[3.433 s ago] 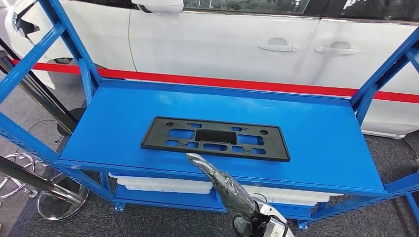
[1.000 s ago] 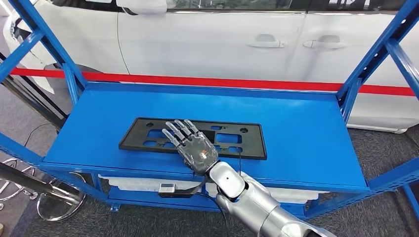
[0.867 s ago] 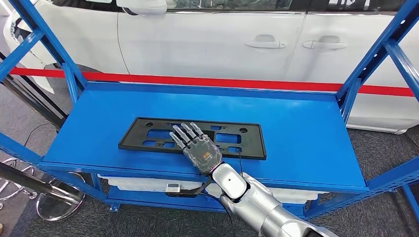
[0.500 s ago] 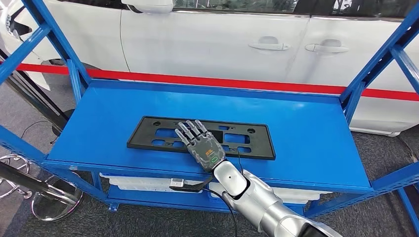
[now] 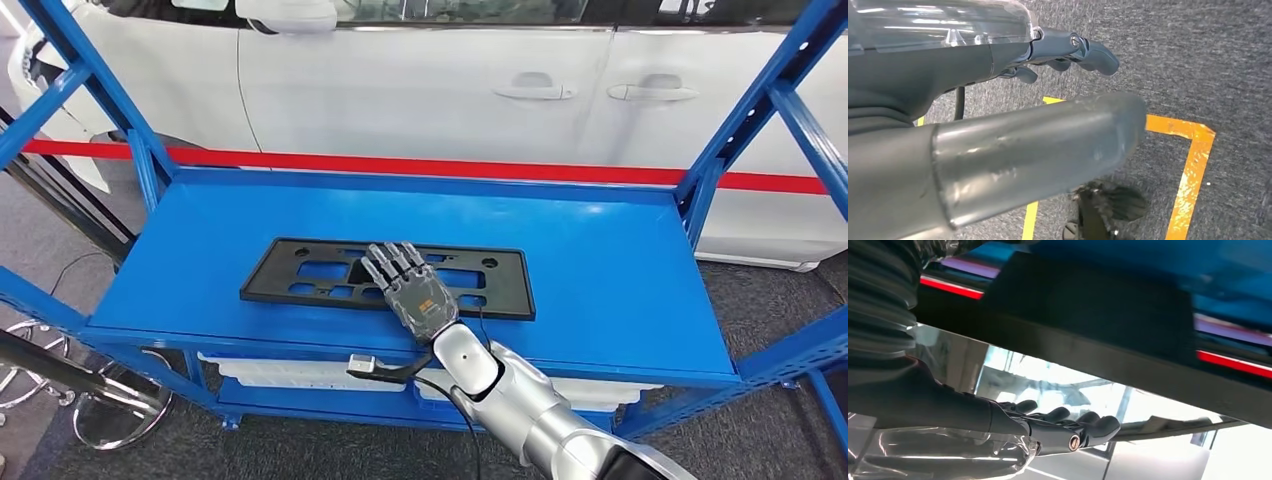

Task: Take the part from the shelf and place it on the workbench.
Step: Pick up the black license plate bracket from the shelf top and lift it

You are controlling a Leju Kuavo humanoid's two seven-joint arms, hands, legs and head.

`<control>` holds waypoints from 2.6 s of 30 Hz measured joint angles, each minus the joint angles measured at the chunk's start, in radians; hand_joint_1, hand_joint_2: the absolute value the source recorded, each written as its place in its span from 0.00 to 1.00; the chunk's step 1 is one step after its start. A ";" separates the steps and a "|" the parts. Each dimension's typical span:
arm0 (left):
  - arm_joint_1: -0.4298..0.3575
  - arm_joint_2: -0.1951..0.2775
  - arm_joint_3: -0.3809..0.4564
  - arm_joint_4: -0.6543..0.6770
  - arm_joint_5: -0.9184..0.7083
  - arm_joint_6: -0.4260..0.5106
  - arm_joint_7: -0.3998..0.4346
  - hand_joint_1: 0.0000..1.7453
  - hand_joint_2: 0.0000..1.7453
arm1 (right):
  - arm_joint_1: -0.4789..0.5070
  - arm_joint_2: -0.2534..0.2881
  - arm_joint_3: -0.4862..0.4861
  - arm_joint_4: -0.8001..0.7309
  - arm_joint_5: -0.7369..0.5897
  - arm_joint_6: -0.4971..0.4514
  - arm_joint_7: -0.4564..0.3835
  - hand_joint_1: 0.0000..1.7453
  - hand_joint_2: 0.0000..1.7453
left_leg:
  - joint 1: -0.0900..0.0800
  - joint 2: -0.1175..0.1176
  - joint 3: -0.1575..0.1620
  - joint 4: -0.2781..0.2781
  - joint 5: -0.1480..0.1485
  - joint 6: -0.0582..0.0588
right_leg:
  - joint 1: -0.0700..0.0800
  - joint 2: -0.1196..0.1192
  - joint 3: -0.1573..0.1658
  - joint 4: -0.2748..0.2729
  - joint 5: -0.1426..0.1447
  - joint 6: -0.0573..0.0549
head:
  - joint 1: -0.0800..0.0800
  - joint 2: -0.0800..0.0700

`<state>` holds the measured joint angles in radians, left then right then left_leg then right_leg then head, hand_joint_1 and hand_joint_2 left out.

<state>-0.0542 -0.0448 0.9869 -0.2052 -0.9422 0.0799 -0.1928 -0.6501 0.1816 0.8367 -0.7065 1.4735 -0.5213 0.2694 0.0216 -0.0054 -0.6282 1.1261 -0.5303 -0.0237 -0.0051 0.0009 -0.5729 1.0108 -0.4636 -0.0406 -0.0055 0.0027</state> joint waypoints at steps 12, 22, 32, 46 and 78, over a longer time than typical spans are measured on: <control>-0.001 0.003 0.001 0.000 -0.013 -0.011 -0.010 0.00 0.00 | -0.002 0.003 -0.093 0.067 0.003 -0.004 0.024 0.90 1.00 | -0.004 0.001 0.065 -0.115 0.063 0.028 | 0.008 0.003 -0.013 0.021 -0.004 0.029 | 0.000 0.000; -0.004 0.003 0.003 0.000 -0.013 -0.026 -0.027 0.00 0.00 | -0.010 0.010 -0.105 0.080 0.004 0.022 0.012 0.81 1.00 | -0.001 0.000 0.064 -0.120 0.070 0.044 | -0.006 0.001 -0.056 0.123 -0.031 0.043 | 0.000 0.000; -0.003 0.003 0.007 0.000 -0.014 -0.036 -0.056 0.00 0.50 | -0.018 0.030 -0.106 0.089 0.004 0.028 0.004 0.89 1.00 | 0.000 0.000 -0.039 0.101 -0.053 -0.003 | -0.002 -0.003 -0.007 -0.001 0.004 0.003 | 0.000 0.000; 0.001 0.005 0.007 0.000 -0.029 -0.052 -0.146 0.00 1.00 | -0.019 0.030 -0.108 0.094 -0.001 0.025 -0.006 0.94 1.00 | 0.002 0.002 -0.010 0.030 0.020 -0.005 | -0.001 0.001 -0.005 0.010 -0.004 0.008 | 0.000 0.000; 0.003 0.005 0.089 0.000 0.022 -0.025 -0.275 0.00 1.00 | 0.122 -0.074 -0.208 -0.406 -0.575 -0.010 -0.335 0.94 1.00 | 0.003 0.000 0.062 -0.115 0.064 0.043 | 0.002 0.008 -0.055 0.113 -0.069 0.046 | 0.000 0.000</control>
<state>-0.0513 -0.0394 1.0755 -0.2052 -0.9199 0.0548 -0.4678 -0.5279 0.1073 0.6291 -1.1126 0.8983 -0.5313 -0.0659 0.0242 -0.0056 -0.5658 1.0108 -0.4663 0.0192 -0.0033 0.0090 -0.6283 1.1241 -0.5330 0.0054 -0.0054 0.0027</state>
